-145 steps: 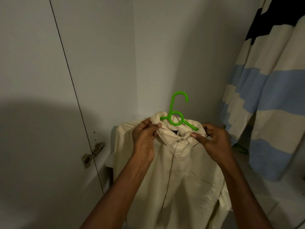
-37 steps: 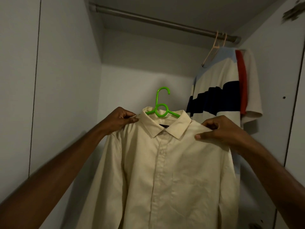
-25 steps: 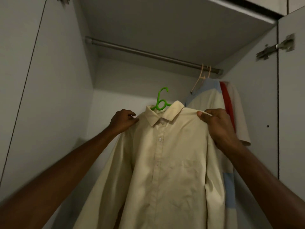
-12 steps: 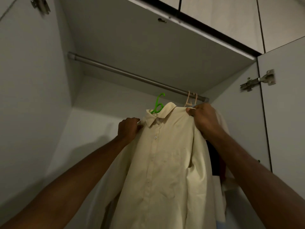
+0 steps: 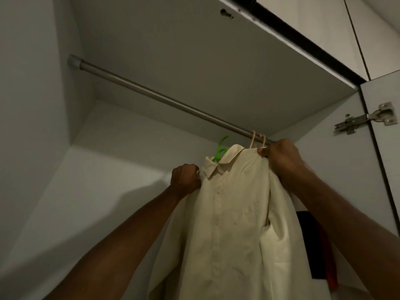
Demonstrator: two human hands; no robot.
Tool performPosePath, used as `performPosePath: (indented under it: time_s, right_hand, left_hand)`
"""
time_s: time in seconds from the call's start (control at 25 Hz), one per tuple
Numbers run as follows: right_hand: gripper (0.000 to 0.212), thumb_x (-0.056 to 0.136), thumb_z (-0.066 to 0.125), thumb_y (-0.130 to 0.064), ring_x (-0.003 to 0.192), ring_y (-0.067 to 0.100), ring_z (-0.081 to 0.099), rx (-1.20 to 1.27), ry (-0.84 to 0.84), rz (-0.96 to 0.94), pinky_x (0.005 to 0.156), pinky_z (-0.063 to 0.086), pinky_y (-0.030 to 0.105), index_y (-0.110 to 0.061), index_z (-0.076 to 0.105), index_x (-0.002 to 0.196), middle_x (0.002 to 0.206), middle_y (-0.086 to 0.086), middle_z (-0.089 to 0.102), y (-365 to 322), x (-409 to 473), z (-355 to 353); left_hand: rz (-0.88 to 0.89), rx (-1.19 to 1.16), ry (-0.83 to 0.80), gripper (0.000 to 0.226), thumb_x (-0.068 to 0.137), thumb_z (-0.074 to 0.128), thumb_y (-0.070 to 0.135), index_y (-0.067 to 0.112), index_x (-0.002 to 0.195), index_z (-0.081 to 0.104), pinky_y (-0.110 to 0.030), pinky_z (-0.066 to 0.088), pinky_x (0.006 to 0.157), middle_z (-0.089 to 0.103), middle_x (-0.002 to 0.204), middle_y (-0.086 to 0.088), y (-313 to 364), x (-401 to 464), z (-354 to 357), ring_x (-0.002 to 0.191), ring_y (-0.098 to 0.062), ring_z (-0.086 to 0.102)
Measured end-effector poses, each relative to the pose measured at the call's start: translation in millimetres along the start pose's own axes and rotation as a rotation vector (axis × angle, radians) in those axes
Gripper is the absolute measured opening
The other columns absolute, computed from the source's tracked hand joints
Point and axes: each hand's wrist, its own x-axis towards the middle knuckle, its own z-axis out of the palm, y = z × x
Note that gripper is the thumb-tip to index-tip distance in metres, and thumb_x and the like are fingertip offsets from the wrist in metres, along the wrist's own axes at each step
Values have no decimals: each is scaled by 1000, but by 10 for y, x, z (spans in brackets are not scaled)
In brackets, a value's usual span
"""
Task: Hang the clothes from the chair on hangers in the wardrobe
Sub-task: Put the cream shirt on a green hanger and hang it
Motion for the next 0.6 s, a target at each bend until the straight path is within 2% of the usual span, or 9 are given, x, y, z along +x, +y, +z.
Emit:
performPosePath:
  time_s: [0.12, 0.2, 0.36, 0.48, 0.6]
  right_hand:
    - [25, 91, 73, -21, 90, 30, 64, -58, 28, -28, 75, 46, 39, 4, 71, 93, 96, 16, 67, -51, 165, 81]
    - [25, 91, 73, -21, 86, 28, 61, -82, 33, -24, 70, 40, 34, 4, 70, 93, 95, 17, 66, -87, 277, 134]
    - [28, 92, 73, -23, 88, 31, 63, -86, 102, -60, 72, 41, 34, 5, 68, 90, 92, 17, 65, -131, 444, 173]
    - [33, 93, 70, -22, 79, 31, 60, -105, 145, -131, 73, 46, 40, 9, 65, 83, 85, 21, 65, -108, 451, 98]
    - [31, 93, 70, -20, 68, 25, 54, -115, 156, -131, 66, 40, 33, 8, 67, 81, 78, 17, 63, -68, 374, 24]
  left_hand:
    - [-9, 22, 35, 24, 91, 65, 40, 20, 100, 75, -29, 55, 73, 75, 95, 1, -41, 166, 154, 85, -22, 72]
    - [-15, 1, 52, 18, 95, 61, 32, 20, 95, 75, -28, 52, 68, 74, 91, 0, -47, 270, 190, 82, -22, 72]
    - [-57, -60, 128, 20, 97, 57, 20, 17, 84, 71, -28, 44, 63, 73, 86, -5, 69, 431, 152, 80, -27, 72]
    - [-37, -55, 121, 18, 95, 54, 16, 14, 88, 71, -28, 43, 66, 73, 91, -7, 246, 504, 70, 84, -28, 72]
    - [-26, -46, 104, 15, 96, 56, 17, 13, 89, 68, -30, 46, 68, 72, 93, -8, 387, 508, -25, 85, -29, 71]
